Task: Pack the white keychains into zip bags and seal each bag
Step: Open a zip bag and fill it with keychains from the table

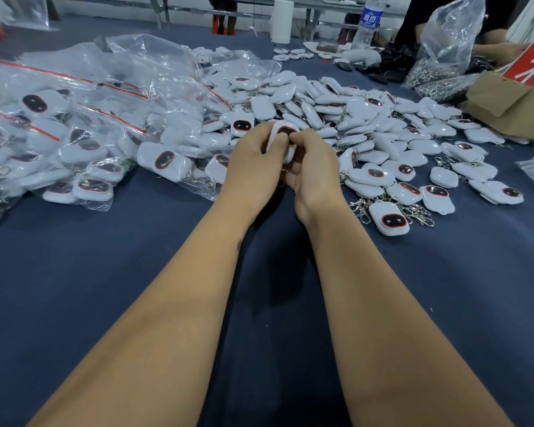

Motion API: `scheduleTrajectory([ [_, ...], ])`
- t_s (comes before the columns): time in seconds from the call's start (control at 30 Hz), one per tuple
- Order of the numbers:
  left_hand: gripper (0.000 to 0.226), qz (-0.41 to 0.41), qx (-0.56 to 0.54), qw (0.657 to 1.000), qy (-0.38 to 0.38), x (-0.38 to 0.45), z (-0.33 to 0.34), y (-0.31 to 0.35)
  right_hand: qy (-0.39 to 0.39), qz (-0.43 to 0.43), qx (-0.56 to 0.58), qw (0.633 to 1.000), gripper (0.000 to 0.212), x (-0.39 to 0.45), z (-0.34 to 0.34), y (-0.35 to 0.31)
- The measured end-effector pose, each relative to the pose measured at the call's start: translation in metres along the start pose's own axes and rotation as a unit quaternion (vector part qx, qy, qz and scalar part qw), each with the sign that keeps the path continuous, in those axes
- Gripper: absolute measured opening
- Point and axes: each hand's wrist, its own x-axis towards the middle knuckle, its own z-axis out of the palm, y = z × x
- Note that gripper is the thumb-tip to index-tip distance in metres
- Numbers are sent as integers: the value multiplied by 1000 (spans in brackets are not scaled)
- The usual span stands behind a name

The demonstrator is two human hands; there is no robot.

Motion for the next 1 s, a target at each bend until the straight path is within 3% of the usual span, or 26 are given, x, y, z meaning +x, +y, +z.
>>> scheduleTrajectory([
  [0.1, 23, -1, -28, 999, 19, -2, -2, 8, 32, 11, 41, 999, 17, 3, -1, -1],
  [0.2, 26, 43, 88, 993, 61, -1, -13, 14, 53, 30, 89, 994, 14, 5, -3, -3],
  [0.33, 23, 52, 383, 918, 93, 1, -33, 8, 53, 43, 108, 992, 8, 5, -5, -4],
  [0.43, 35, 26, 476, 876, 68, 2, -40, 3, 49, 41, 122, 990, 14, 6, -3, -3],
  [0.53, 35, -4, 479, 874, 78, 4, -44, 3, 27, 35, 146, 988, 17, 7, -2, -2],
  [0.7, 29, -13, 281, 948, 149, 4, -37, 10, -50, 12, 166, 985, 15, 3, 5, -2],
  [0.8, 25, -37, 144, 974, 171, 7, -37, 10, -30, -17, 16, 999, 11, 2, 10, 3],
  [0.87, 22, -36, 96, 977, 186, 8, -37, 9, 1, -66, -129, 989, 6, 2, 11, 8],
  [0.93, 19, -6, 96, 975, 199, 9, -34, 9, 10, -128, -298, 946, 4, 0, 11, 12],
  [1.0, 17, 25, 105, 973, 203, 9, -32, 9, 3, -151, -450, 880, 11, 1, 10, 17],
])
